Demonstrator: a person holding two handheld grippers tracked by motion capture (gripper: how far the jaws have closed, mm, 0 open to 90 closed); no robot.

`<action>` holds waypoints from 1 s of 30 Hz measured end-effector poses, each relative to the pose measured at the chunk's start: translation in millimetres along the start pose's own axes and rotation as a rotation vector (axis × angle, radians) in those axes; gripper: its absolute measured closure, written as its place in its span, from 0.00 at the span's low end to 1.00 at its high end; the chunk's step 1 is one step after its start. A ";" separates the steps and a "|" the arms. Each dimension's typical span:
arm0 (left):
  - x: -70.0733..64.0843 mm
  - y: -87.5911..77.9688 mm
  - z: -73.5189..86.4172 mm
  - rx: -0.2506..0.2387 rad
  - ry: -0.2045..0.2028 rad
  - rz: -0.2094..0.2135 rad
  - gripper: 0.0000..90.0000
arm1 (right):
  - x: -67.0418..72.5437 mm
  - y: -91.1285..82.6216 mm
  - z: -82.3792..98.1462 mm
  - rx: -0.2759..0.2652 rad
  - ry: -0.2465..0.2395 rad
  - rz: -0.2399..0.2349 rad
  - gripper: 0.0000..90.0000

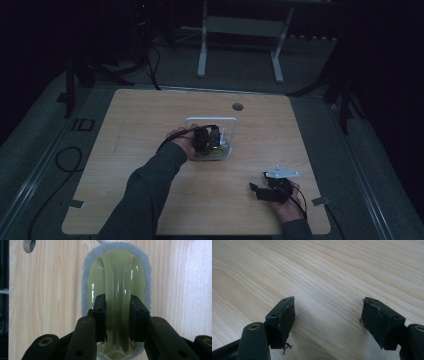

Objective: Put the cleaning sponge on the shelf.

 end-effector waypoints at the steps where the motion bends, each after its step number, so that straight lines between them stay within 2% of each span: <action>1: 0.1 0.6 0.1 0.001 -0.002 0.002 0.79 | 0.0 0.0 0.0 0.000 0.000 0.000 0.30; 13: 2.6 9.9 0.3 0.002 0.003 -0.010 0.79 | 0.0 0.0 0.0 0.000 0.000 0.000 0.30; 21: 4.1 16.4 0.4 0.014 0.021 -0.020 0.79 | 0.0 0.0 0.0 0.000 0.000 0.000 0.30; 30: 7.8 19.1 3.4 0.015 0.005 -0.019 0.79 | 0.0 0.0 0.0 0.000 0.000 0.000 0.30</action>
Point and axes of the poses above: each handheld gripper's, and its own axes: y roughly forward along the jaws, z roughly out of its underside, x roughly to its left, the point moved 4 cm from there along y, roughly forward along the jaws, and after that the axes turned 4 degrees about -y, right-handed, at the moved point
